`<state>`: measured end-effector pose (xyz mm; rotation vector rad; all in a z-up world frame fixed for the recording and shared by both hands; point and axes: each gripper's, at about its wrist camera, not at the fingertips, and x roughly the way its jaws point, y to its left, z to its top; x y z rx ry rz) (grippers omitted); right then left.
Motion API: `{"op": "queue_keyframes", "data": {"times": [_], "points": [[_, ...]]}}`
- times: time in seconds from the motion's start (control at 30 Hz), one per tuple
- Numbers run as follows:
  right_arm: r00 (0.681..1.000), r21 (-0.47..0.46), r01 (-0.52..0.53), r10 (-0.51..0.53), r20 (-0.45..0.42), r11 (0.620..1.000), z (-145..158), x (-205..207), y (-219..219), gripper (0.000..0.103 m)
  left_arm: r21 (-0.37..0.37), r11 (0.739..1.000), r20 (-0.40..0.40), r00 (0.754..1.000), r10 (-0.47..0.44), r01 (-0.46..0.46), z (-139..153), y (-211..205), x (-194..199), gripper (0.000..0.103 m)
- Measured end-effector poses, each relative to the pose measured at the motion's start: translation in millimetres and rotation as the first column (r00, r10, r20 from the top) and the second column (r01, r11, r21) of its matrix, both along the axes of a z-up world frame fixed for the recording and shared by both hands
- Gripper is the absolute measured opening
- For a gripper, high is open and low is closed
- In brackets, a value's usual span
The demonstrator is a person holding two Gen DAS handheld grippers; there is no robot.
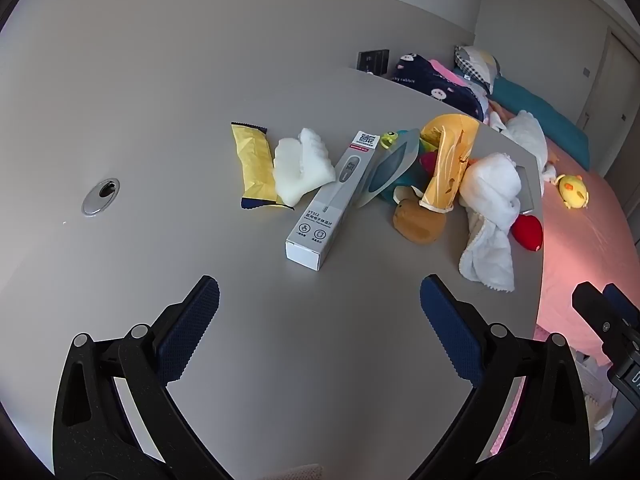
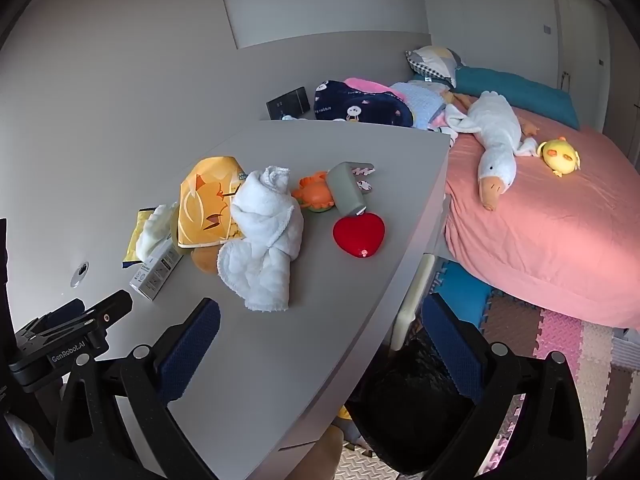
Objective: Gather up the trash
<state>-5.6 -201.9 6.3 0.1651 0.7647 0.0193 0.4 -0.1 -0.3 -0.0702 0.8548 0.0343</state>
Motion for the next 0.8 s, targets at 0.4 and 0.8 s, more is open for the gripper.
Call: {"op": "queue_keyframes", "data": {"times": [0.4,0.8], "points": [[1.0,0.006,0.004,-0.004,-0.001,1.0,-3.1,0.5,0.9,0.1,-0.013,1.0,-0.003,1.0,0.0,0.0,-0.8,1.4,-2.0,0.097],[1.0,-0.005,0.007,-0.007,0.006,1.0,-0.9,-4.3,-3.5,0.1,-0.011,1.0,-0.002,1.0,-0.003,0.003,-4.7,1.3,-2.2,0.097]]}}
